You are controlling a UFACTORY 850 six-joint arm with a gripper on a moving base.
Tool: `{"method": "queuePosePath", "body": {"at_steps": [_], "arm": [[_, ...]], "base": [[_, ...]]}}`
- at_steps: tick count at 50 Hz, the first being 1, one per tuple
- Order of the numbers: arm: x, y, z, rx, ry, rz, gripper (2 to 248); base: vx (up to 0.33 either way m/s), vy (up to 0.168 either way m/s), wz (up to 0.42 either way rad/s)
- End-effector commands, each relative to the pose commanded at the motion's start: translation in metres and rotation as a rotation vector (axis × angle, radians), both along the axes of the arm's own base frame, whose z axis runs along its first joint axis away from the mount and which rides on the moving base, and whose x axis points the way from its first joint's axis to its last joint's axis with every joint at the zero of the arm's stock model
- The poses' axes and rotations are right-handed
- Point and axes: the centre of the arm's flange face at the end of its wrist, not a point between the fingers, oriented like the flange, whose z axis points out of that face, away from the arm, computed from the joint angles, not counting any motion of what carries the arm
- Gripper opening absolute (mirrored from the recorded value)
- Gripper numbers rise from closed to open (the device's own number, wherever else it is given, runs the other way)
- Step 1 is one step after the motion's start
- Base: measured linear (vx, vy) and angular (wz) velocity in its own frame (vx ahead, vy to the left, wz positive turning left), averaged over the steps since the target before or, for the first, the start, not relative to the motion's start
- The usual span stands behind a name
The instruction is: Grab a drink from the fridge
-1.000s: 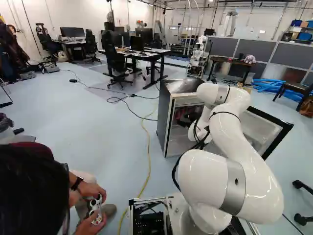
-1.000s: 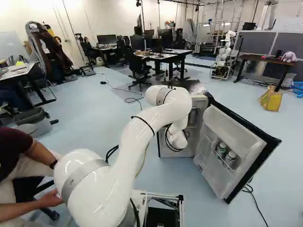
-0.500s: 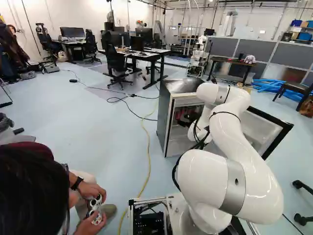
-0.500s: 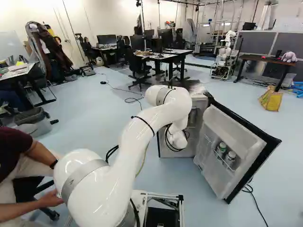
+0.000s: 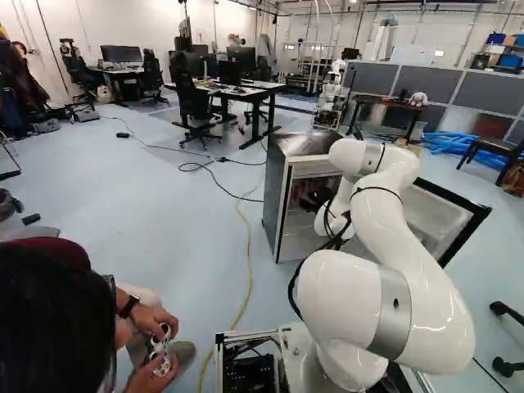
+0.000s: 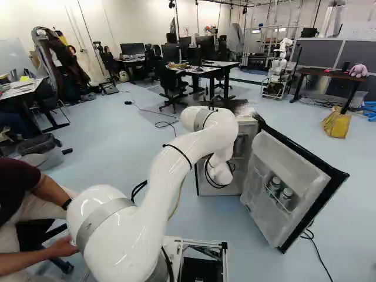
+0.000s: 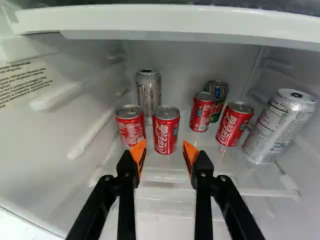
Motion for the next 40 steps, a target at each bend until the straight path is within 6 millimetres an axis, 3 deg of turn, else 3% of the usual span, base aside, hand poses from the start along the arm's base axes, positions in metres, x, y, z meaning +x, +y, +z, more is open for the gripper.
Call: {"method": "queuePosePath", "body": {"at_steps": [7, 8, 12, 13, 17, 18, 28, 34, 40], "arm": [[0.0025, -0.0002, -0.0007, -0.002, -0.004, 0.002, 115], [0.0027, -0.0002, -0.0008, -0.002, -0.004, 0.002, 103], [0.0031, -0.0003, -0.0009, -0.003, -0.005, 0.002, 103], [0.0032, -0.0003, -0.0010, -0.003, -0.005, 0.002, 91], [0.0034, -0.0003, -0.0010, -0.003, -0.005, 0.002, 91], [0.0034, -0.0003, -0.0010, -0.003, -0.005, 0.002, 79], [0.0034, -0.0003, -0.0010, -0.003, -0.005, 0.002, 73], [0.0034, -0.0003, -0.0010, -0.003, -0.005, 0.002, 87], [0.0034, -0.0003, -0.0010, -0.003, -0.005, 0.002, 86]], "base": [[0.000, 0.000, 0.000], [0.000, 0.000, 0.000], [0.000, 0.000, 0.000], [0.000, 0.000, 0.000], [0.000, 0.000, 0.000], [0.000, 0.000, 0.000], [0.000, 0.000, 0.000], [0.000, 0.000, 0.000], [0.000, 0.000, 0.000]]}}
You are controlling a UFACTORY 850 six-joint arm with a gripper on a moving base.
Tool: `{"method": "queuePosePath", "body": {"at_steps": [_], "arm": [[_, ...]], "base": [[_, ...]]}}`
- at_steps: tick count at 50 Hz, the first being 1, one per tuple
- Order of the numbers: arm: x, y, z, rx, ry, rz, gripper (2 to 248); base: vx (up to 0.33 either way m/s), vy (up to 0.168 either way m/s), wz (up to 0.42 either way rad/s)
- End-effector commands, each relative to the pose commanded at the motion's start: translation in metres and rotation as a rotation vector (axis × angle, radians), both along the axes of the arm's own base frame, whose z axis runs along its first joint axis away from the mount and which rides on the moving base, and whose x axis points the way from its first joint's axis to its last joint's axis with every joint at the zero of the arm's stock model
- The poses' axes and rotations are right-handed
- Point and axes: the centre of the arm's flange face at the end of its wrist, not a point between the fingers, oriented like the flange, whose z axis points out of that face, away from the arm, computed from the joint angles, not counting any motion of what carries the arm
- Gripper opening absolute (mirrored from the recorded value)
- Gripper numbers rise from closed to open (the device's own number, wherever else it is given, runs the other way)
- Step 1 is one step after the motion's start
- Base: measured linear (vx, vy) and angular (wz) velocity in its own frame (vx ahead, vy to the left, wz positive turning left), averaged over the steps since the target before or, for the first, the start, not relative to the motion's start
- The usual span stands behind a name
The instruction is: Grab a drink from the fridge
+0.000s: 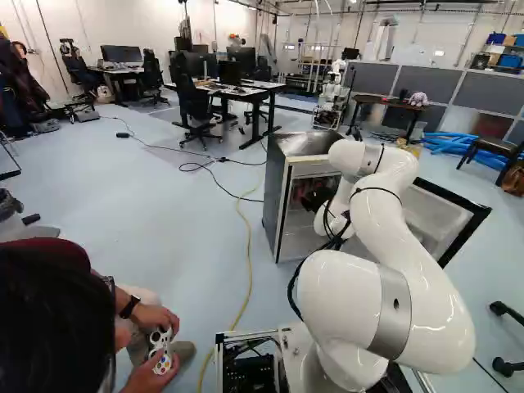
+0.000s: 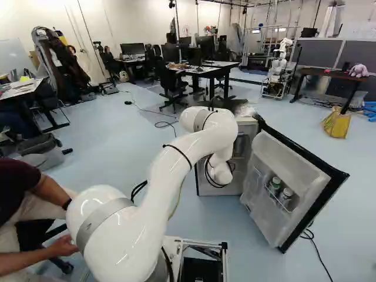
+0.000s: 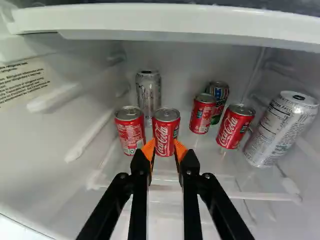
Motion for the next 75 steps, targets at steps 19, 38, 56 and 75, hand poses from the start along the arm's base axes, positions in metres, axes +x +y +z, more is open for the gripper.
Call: {"method": "queuePosePath", "body": {"at_steps": [19, 38, 56, 75], "arm": [[0.0000, 0.0000, 0.0000, 0.000, 0.000, 0.000, 113], [0.0000, 0.0000, 0.0000, 0.000, 0.000, 0.000, 130], [0.0062, -0.0005, -0.0022, -0.006, -0.007, 0.004, 130], [0.0078, -0.0008, -0.0040, -0.010, 0.004, 0.005, 143]], "base": [[0.000, 0.000, 0.000], [0.000, 0.000, 0.000], [0.000, 0.000, 0.000], [0.000, 0.000, 0.000]]}}
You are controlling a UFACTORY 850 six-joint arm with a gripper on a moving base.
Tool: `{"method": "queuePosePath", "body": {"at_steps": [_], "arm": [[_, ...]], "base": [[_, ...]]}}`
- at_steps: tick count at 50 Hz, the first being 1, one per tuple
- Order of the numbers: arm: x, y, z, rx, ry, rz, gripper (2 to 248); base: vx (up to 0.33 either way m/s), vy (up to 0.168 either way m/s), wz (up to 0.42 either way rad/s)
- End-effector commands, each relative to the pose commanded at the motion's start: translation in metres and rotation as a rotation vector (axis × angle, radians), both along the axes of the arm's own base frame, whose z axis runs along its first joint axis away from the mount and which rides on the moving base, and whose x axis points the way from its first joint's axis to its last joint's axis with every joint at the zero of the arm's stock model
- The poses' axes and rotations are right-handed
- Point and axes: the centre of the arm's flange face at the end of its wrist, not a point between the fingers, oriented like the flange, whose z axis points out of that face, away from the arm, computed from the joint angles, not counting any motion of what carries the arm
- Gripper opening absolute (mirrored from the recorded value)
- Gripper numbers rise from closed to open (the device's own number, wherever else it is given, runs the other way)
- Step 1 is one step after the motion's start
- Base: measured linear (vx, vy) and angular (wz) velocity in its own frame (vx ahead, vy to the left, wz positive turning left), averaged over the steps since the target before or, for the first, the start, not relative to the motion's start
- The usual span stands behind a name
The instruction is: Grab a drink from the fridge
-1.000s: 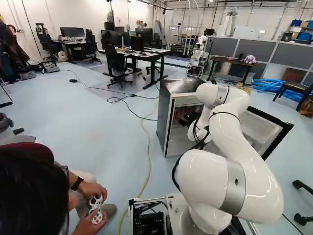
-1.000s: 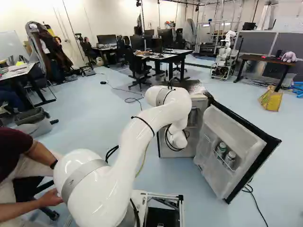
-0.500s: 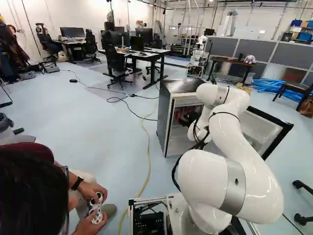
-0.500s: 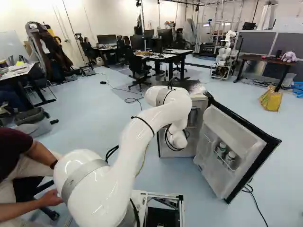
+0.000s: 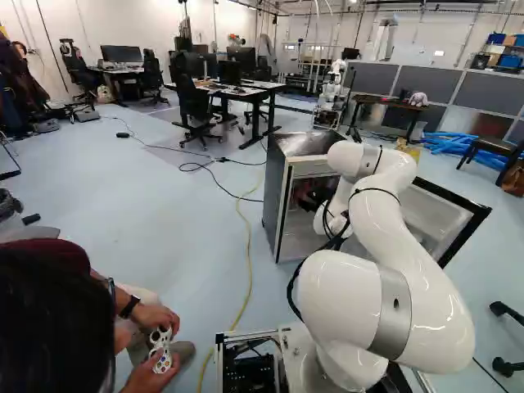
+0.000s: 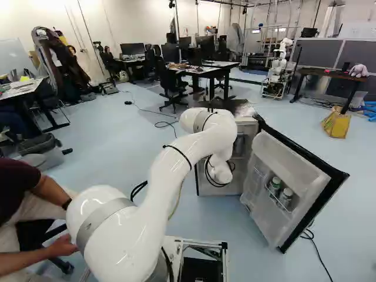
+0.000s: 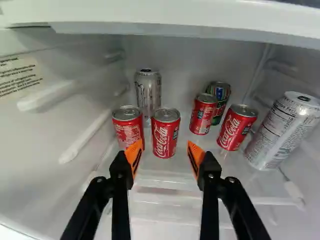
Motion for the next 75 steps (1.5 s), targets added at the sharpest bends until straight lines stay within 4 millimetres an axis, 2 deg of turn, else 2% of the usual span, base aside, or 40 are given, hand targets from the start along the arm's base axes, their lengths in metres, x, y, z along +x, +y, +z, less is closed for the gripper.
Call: {"method": "queuePosePath", "body": {"at_steps": [2, 3, 8, 9, 29, 75], "arm": [[0.000, 0.000, 0.000, 0.000, 0.002, 0.000, 143], [0.000, 0.000, 0.000, 0.000, 0.002, 0.000, 155], [0.000, 0.000, -0.001, -0.001, 0.006, 0.000, 155], [0.000, 0.000, -0.001, -0.001, 0.007, 0.000, 162], [0.003, 0.000, -0.002, -0.005, 0.003, 0.002, 160], [0.047, -0.002, -0.017, -0.049, -0.057, 0.030, 160]], "base": [[0.000, 0.000, 0.000], [0.000, 0.000, 0.000], [0.000, 0.000, 0.000], [0.000, 0.000, 0.000], [0.000, 0.000, 0.000], [0.000, 0.000, 0.000]]}}
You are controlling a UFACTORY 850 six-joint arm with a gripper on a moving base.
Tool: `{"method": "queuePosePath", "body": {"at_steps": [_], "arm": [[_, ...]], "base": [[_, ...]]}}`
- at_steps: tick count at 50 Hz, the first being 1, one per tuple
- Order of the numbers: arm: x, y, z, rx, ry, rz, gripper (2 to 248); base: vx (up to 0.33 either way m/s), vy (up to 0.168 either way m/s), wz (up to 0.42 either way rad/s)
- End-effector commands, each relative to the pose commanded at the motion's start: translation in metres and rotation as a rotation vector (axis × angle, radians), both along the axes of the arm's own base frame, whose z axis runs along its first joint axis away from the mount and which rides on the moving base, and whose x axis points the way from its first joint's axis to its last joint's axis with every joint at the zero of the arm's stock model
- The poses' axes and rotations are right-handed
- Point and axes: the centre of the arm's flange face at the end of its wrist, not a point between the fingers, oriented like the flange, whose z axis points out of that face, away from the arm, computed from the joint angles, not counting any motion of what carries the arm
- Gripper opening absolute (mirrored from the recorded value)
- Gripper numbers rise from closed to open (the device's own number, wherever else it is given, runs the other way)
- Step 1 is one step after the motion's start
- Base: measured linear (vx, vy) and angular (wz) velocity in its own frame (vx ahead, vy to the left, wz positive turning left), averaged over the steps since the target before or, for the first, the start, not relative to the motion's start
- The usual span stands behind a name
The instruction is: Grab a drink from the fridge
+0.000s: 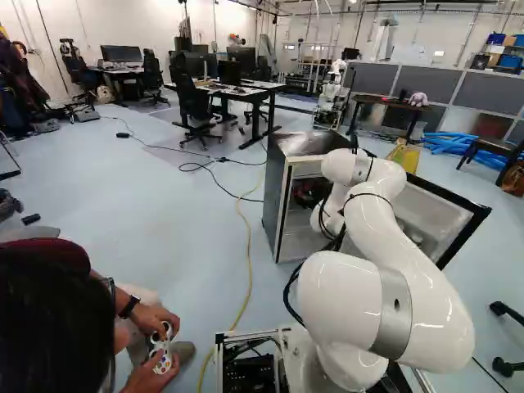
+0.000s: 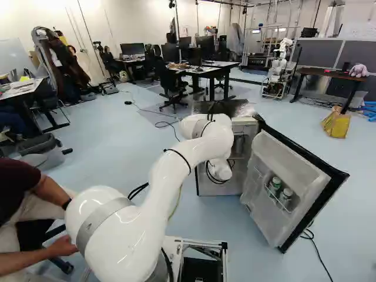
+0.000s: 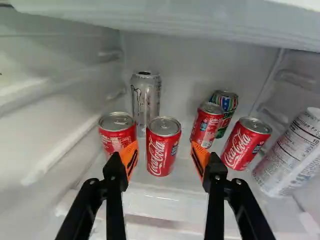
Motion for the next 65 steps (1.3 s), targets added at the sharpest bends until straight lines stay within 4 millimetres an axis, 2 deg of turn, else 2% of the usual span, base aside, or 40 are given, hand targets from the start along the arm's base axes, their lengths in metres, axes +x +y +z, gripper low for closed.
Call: {"method": "queuePosePath", "body": {"at_steps": [18, 38, 39, 43, 44, 48, 49, 65], "arm": [[0.013, 0.005, -0.005, -0.014, -0.009, 0.014, 160], [0.015, 0.009, -0.005, -0.014, -0.010, 0.020, 159], [0.015, 0.009, -0.005, -0.014, -0.010, 0.020, 125], [0.015, 0.009, -0.005, -0.014, -0.010, 0.020, 125], [0.015, 0.009, -0.005, -0.014, -0.010, 0.020, 93], [0.015, 0.009, -0.005, -0.014, -0.010, 0.020, 93], [0.015, 0.009, -0.005, -0.014, -0.010, 0.020, 86], [0.003, 0.011, -0.001, -0.001, 0.015, 0.015, 86]], "base": [[0.000, 0.000, 0.000], [0.000, 0.000, 0.000], [0.000, 0.000, 0.000], [0.000, 0.000, 0.000], [0.000, 0.000, 0.000], [0.000, 0.000, 0.000], [0.000, 0.000, 0.000], [0.000, 0.000, 0.000]]}}
